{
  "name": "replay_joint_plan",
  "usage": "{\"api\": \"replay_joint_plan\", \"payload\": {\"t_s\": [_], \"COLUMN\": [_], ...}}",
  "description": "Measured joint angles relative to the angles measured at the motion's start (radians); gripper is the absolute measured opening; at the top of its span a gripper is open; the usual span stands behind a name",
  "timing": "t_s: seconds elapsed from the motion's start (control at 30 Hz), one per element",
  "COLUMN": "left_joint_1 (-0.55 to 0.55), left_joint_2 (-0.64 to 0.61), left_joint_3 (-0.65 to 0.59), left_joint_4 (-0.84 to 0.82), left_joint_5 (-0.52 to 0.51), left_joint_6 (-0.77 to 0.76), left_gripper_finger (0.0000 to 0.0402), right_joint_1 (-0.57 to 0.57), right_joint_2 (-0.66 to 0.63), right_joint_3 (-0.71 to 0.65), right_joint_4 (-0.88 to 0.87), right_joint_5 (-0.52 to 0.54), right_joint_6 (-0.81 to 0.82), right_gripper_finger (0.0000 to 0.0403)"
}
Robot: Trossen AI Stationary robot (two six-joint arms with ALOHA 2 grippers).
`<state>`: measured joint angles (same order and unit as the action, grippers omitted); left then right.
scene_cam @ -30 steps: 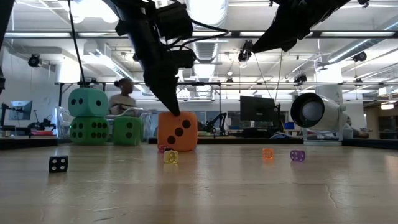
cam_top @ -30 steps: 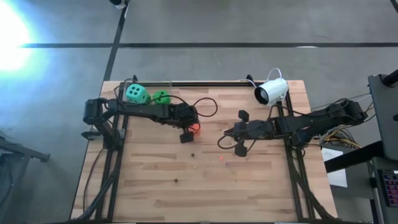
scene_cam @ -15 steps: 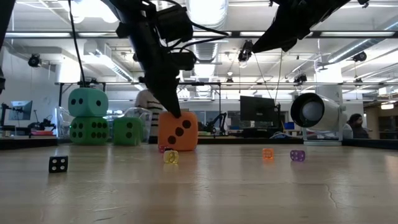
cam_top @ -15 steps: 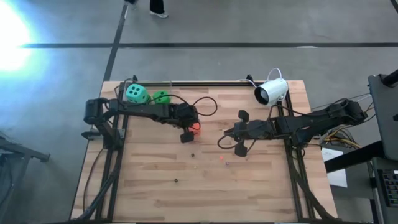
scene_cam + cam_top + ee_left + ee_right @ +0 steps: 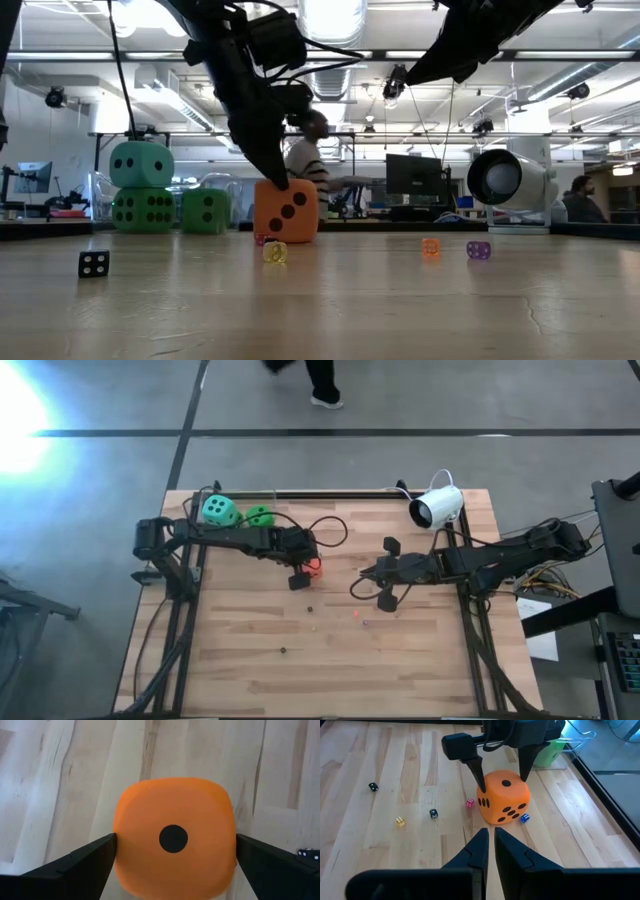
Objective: Pick & Place Dice
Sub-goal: Put the large orange die into the transparent bin
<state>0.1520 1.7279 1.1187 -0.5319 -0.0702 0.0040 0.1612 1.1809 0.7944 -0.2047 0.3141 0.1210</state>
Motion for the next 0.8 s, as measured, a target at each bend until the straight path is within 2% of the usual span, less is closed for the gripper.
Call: {"api": "replay_joint_plan", "payload": {"t_s": [0.37,0.8], "left_joint_1": [-0.008,-0.070], "left_joint_2": [0.000,-0.016], "left_joint_3": [-0.011,-0.005], "left_joint_4": [0.006,-0.003], "left_joint_5": [0.023,0.046], "left_joint_6": [-0.009,-0.003], "left_gripper_finger": [0.0399,0.0399], "right_joint_1": [0.000,0.000], "right_joint_2": [0.000,0.000], "right_joint_3": [0.000,0.000], "right_joint_4": [0.000,0.000], "right_joint_5": [0.000,0.000], "right_joint_6": [0.002,-0.001], "right_gripper_finger": [0.0027,0.0027]}}
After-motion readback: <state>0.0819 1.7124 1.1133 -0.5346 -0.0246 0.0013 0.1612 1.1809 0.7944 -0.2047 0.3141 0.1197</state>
